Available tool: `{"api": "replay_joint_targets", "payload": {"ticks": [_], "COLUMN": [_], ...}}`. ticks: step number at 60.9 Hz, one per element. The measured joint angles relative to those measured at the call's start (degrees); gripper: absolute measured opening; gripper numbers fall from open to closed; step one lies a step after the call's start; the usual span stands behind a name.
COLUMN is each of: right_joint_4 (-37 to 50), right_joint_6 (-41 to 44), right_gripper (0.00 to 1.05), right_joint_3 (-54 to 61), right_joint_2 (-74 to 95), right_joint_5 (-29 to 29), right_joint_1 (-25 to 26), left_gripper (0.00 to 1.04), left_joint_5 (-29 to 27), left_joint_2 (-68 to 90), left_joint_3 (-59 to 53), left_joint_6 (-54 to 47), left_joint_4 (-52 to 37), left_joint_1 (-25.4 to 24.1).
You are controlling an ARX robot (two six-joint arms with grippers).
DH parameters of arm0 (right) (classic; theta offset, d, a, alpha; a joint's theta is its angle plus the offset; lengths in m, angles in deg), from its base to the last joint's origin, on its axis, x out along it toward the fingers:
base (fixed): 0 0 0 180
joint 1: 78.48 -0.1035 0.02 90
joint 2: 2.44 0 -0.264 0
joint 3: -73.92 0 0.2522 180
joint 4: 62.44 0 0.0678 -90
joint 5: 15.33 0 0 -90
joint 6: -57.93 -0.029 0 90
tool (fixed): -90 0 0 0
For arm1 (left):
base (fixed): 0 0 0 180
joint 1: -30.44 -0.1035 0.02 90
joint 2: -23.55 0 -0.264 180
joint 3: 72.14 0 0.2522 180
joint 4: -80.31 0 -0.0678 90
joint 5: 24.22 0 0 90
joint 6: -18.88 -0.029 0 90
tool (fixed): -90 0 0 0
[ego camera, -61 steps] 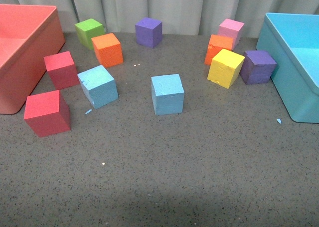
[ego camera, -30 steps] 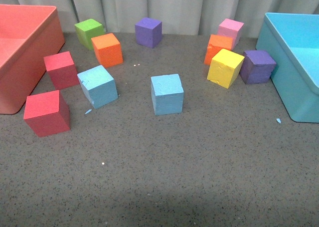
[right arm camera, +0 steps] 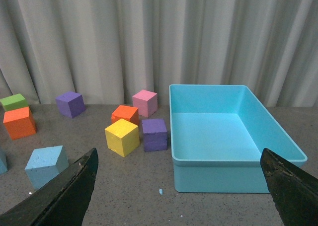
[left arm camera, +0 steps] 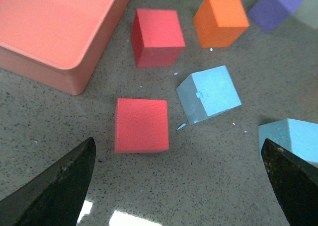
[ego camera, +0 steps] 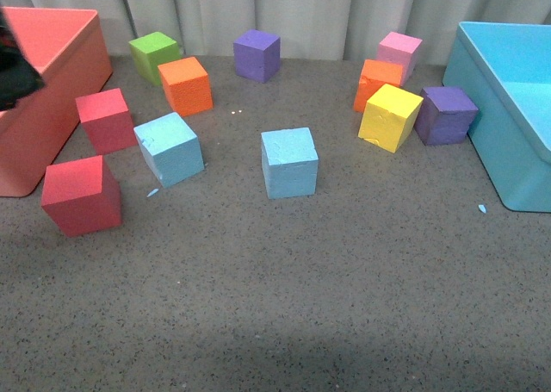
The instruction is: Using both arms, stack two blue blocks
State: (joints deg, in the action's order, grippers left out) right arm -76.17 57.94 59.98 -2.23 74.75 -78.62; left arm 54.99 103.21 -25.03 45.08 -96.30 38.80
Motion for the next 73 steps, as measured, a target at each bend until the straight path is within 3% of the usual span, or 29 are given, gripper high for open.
{"api": "replay_joint_targets", "payload": {"ticks": [27, 73], "right_joint_4": [0.0, 0.0], "right_joint_6": [-0.02, 0.0], "right_gripper": [0.95, 0.95], "right_joint_3": [0.0, 0.0], "right_joint_2": [0.0, 0.0], "right_joint_5": [0.0, 0.0], "right_joint_1": [0.0, 0.0], "left_gripper": [0.98, 0.98], "left_joint_5": [0.94, -0.2], "left_joint_2": [34.64, 53.94], "left_joint_3": [36.54, 55.74], "left_joint_6": [11.34, 13.88], "left_joint_4": [21.7, 33.03], "left_joint_1": [4.52, 6.27]}}
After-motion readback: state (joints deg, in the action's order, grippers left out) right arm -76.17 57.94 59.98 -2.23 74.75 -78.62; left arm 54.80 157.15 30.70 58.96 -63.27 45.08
